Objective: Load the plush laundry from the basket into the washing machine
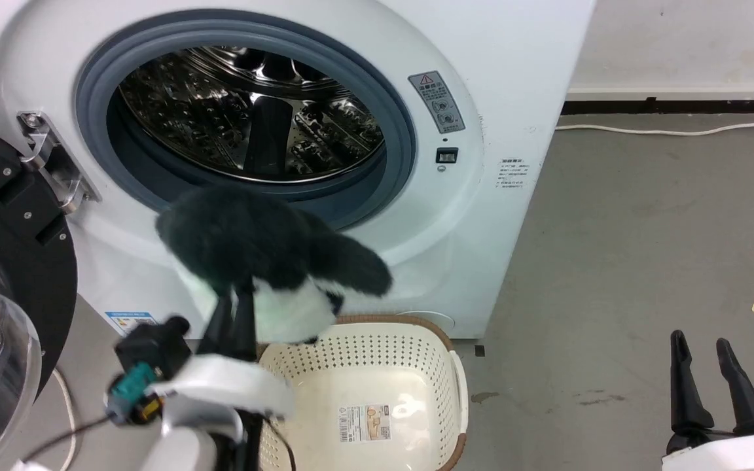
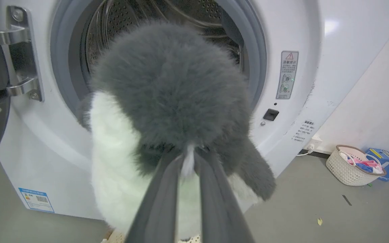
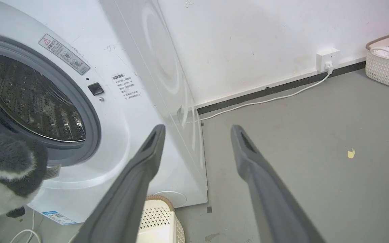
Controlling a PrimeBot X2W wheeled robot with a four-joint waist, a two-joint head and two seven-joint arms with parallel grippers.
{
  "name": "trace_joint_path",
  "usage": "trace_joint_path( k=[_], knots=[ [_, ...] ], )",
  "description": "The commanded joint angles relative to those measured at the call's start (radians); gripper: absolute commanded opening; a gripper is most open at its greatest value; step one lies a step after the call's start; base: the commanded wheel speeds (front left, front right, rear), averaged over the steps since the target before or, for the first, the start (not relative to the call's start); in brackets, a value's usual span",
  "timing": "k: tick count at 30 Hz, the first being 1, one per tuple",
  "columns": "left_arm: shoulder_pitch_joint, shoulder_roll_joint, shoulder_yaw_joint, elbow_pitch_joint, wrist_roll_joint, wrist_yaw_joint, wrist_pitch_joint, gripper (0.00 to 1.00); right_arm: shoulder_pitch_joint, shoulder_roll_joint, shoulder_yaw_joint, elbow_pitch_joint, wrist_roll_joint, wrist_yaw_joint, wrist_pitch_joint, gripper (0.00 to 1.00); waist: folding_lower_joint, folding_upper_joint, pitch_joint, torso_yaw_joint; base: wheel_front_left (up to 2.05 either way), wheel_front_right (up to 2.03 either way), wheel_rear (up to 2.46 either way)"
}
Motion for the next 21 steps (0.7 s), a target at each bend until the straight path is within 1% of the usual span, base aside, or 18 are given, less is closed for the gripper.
trace_joint_path(
  k=[1, 6, 10, 17, 21],
  knots=[
    [-0.037, 0.006, 0.010, -0.015, 0.009, 0.007, -0.002, 0.00, 0.010, 0.001, 0.001, 0.004, 0.008, -0.001, -0.008, 1.00, 0.0001, -0.0001, 0.000, -0.003, 0.00, 0.00, 0.00],
    [-0.135, 0.027, 0.037, 0.009, 0.017, 0.009, -0.002, 0.00, 0.005, 0.001, 0.001, 0.005, 0.013, -0.001, -0.012, 1.00, 0.0001, -0.0001, 0.012, -0.023, 0.00, 0.00, 0.00],
    [-0.237, 0.037, 0.051, 0.060, 0.026, 0.005, -0.008, 0.00, -0.011, 0.001, -0.005, -0.005, 0.014, -0.001, -0.013, 1.00, 0.0001, -0.0001, 0.050, -0.041, 0.00, 0.00, 0.00],
    [-0.430, 0.058, 0.070, 0.210, 0.042, -0.007, -0.021, 0.00, -0.061, 0.001, -0.016, -0.034, 0.010, -0.001, -0.007, 1.00, 0.0001, -0.0001, 0.160, -0.081, 0.00, 0.00, 0.00],
    [-0.526, 0.066, 0.082, 0.297, 0.046, -0.003, -0.018, 0.00, -0.092, 0.001, -0.022, -0.048, 0.007, -0.001, -0.005, 1.00, 0.0001, -0.0001, 0.231, -0.102, 0.00, 0.00, 0.00]
  ],
)
